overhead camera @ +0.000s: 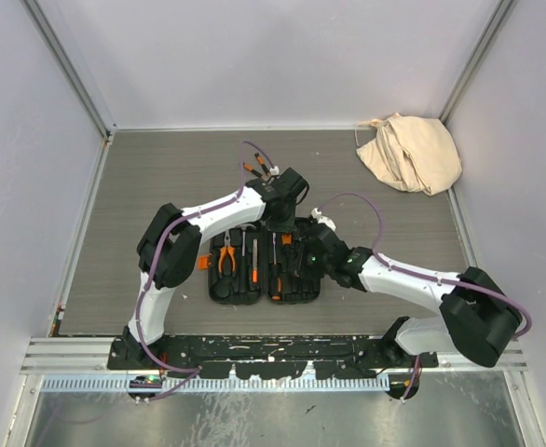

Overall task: Sort the tools into containers
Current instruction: Adjust the screwdriver in the storage box.

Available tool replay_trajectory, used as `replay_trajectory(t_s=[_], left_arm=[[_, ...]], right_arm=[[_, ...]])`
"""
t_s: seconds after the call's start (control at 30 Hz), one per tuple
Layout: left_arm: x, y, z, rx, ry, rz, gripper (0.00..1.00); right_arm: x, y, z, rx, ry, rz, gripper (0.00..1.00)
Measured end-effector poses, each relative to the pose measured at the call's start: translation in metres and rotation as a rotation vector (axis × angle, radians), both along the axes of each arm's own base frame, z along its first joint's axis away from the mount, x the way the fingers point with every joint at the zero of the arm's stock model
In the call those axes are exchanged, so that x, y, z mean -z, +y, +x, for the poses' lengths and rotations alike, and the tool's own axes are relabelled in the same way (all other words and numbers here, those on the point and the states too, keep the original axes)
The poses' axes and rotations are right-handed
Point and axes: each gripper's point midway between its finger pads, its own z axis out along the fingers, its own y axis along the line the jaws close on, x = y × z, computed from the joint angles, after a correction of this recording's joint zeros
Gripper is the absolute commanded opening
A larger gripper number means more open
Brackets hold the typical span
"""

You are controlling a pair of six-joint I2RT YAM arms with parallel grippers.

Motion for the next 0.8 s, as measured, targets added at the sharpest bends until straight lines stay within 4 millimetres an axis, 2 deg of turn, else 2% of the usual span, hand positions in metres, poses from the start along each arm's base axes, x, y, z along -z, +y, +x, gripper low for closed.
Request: replay_trajectory(t_s=[0.8], left_arm=[[-0.0001, -0.0004, 0.0001, 0.0, 0.0, -0.002, 0.08]], right_arm=[[0.0065, 0.0044, -0.0061, -0.009, 0.0, -0.084, 0.1]])
